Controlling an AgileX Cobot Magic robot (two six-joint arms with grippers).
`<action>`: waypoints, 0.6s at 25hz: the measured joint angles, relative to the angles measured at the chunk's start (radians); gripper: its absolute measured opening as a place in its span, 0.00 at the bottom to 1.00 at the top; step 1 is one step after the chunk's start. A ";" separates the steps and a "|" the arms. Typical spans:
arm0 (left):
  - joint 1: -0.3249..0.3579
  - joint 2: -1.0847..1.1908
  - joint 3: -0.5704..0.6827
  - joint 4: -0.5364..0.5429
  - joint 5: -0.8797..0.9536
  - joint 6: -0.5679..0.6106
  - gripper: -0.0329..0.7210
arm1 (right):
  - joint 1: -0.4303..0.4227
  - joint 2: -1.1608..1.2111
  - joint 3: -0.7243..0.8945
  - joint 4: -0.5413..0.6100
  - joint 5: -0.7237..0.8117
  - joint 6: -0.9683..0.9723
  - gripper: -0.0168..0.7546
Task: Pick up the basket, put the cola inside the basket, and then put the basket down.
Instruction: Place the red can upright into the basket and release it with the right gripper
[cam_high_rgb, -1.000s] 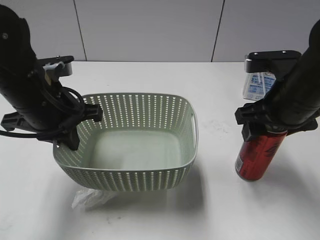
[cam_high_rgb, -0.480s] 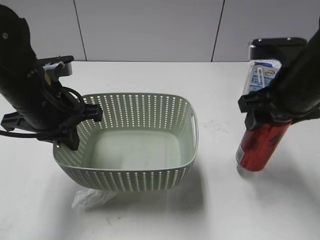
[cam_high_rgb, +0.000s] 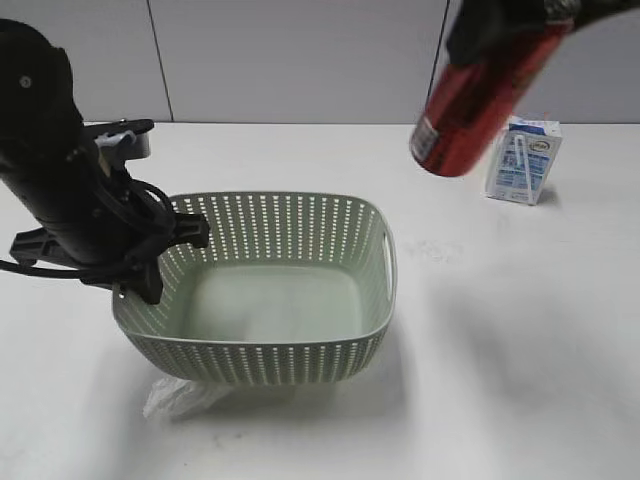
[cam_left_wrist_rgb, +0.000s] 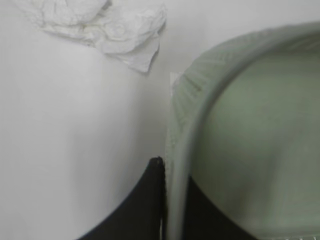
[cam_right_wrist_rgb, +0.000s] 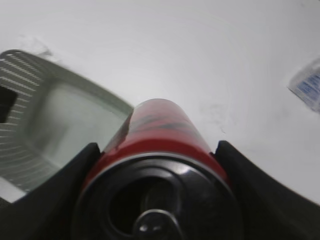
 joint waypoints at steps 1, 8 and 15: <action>0.000 0.000 -0.003 0.000 -0.003 0.000 0.04 | 0.036 0.021 -0.013 0.001 0.000 0.000 0.67; 0.000 0.000 -0.007 -0.001 0.000 0.000 0.04 | 0.152 0.242 -0.040 0.007 -0.002 0.002 0.67; 0.000 0.000 -0.007 -0.001 0.015 0.000 0.04 | 0.154 0.385 -0.040 -0.016 -0.043 0.000 0.67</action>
